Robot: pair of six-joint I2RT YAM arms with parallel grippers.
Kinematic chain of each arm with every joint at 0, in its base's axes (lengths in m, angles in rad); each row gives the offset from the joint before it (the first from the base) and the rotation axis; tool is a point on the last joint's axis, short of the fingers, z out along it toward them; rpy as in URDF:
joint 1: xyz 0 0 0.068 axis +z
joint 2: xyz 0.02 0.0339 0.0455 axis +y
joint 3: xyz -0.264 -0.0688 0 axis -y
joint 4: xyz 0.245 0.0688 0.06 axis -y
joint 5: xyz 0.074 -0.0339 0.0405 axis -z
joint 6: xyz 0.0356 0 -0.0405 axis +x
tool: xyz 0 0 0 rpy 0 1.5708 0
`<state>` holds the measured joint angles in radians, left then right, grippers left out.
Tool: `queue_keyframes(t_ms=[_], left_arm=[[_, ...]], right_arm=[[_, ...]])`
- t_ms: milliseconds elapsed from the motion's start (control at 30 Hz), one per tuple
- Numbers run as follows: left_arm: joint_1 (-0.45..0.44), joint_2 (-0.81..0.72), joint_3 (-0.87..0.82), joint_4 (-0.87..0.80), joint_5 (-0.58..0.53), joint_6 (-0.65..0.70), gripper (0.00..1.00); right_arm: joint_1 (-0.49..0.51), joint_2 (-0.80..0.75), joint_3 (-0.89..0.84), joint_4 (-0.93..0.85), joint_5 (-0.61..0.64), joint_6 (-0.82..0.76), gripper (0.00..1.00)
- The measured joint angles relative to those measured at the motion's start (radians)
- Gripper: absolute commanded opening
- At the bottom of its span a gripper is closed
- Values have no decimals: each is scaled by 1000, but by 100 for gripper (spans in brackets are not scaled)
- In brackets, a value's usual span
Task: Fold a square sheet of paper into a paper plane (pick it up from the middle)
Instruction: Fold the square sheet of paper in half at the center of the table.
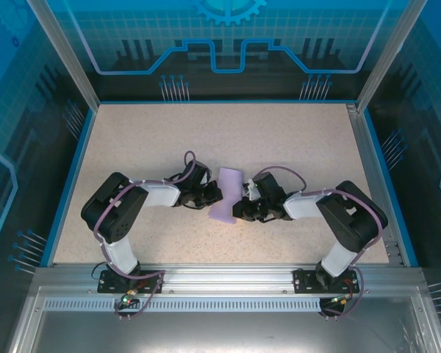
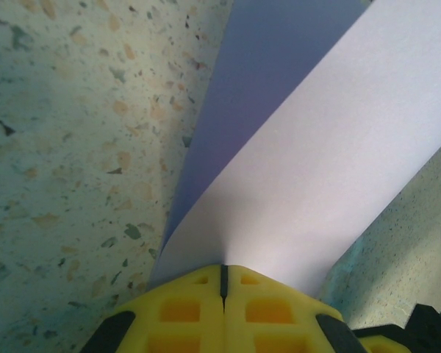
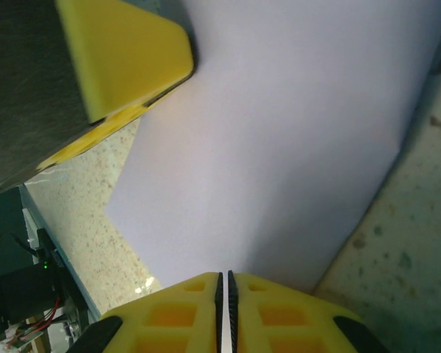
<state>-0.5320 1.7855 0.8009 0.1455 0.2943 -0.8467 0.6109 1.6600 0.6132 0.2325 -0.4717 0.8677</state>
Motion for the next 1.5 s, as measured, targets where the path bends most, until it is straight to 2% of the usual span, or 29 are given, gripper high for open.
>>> queue_keyframes(t_ms=[200,533,833,1033,1367,1500], left_arm=[[0,0,0,0,0,0,0],[0,0,-2,3,0,0,0],[0,0,-4,8,0,0,0],[0,0,-5,11,2,0,0],[0,0,-6,13,3,0,0],[0,0,-6,14,3,0,0]], right_arm=[[15,-24,-9,4,-5,1,14],[34,21,-11,5,-8,-4,14],[37,-47,-11,-24,-5,-5,14],[37,-11,-28,-17,-6,-5,14],[31,-29,-31,-53,1,-23,14],[-14,-79,-11,-96,-1,-31,14]])
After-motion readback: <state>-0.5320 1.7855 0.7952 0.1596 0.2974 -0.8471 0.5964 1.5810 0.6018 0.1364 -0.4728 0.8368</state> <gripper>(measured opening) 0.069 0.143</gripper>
